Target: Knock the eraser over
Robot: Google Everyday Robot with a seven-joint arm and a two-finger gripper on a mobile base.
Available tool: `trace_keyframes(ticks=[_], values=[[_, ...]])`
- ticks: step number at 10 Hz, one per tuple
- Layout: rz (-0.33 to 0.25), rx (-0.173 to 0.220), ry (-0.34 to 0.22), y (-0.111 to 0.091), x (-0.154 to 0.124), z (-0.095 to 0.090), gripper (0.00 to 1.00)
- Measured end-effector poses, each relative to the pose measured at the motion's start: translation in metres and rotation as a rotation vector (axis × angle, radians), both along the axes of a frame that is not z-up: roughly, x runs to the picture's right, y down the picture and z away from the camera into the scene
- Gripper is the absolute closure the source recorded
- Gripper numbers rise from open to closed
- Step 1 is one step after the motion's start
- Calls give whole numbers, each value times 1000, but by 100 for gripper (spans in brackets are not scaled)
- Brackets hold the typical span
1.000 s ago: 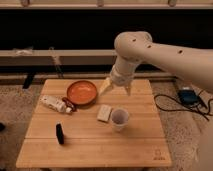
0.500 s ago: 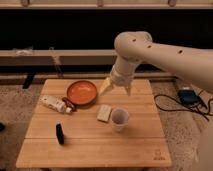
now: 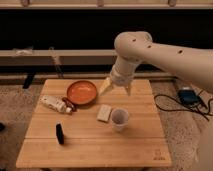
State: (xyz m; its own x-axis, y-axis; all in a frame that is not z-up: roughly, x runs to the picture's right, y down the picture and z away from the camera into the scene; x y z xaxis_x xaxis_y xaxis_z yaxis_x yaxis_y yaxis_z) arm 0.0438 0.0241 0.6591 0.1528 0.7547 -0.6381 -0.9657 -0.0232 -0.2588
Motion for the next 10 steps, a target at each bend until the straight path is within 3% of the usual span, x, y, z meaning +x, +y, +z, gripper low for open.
trace_keyframes(ticks=[7, 10], values=[[-1, 0, 0, 0, 0, 0, 20], [-43, 36, 8, 9, -9, 5, 20]])
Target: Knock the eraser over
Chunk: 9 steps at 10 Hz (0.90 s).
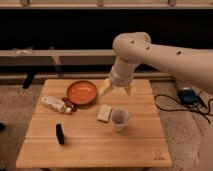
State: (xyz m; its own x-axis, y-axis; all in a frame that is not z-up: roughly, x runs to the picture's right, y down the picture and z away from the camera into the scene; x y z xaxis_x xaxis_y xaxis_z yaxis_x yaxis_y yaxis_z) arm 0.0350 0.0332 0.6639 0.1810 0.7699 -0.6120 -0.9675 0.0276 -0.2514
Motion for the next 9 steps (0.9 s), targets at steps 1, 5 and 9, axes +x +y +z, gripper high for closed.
trace_keyframes(ticks=[1, 5, 9], values=[[-25, 16, -5, 10, -11, 2, 20], [-180, 85, -12, 82, -85, -1, 20], [-398, 165, 28, 140, -159, 40, 20]])
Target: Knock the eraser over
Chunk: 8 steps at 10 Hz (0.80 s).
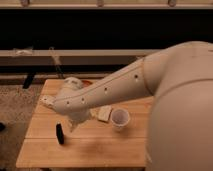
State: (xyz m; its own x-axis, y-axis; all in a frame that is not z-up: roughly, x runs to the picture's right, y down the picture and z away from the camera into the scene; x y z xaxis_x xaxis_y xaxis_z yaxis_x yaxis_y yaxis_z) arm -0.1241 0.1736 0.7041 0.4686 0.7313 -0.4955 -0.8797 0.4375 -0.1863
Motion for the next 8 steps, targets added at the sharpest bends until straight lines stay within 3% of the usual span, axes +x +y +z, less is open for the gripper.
trace_keyframes(ticks=[2, 5, 8], values=[[-26, 13, 19, -3, -9, 18, 20], [-26, 20, 34, -32, 2, 40, 20], [-28, -12, 31, -29, -1, 50, 20]])
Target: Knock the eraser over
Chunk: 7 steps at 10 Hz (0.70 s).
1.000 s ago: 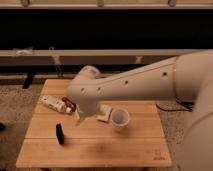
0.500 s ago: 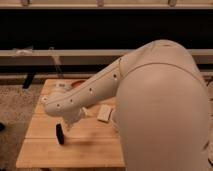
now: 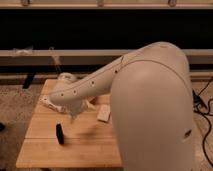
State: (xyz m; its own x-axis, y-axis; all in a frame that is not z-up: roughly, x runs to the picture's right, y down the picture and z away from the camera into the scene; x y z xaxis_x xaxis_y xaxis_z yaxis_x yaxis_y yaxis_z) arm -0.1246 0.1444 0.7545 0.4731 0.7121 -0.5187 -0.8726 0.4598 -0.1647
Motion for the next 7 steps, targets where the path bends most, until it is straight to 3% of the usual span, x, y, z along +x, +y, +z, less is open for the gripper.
trace_keyframes(ticks=[2, 6, 7], values=[[-4, -34, -11, 17, -14, -7, 20], [-42, -154, -45, 61, -49, -43, 20], [-47, -168, -63, 65, -56, -50, 20]])
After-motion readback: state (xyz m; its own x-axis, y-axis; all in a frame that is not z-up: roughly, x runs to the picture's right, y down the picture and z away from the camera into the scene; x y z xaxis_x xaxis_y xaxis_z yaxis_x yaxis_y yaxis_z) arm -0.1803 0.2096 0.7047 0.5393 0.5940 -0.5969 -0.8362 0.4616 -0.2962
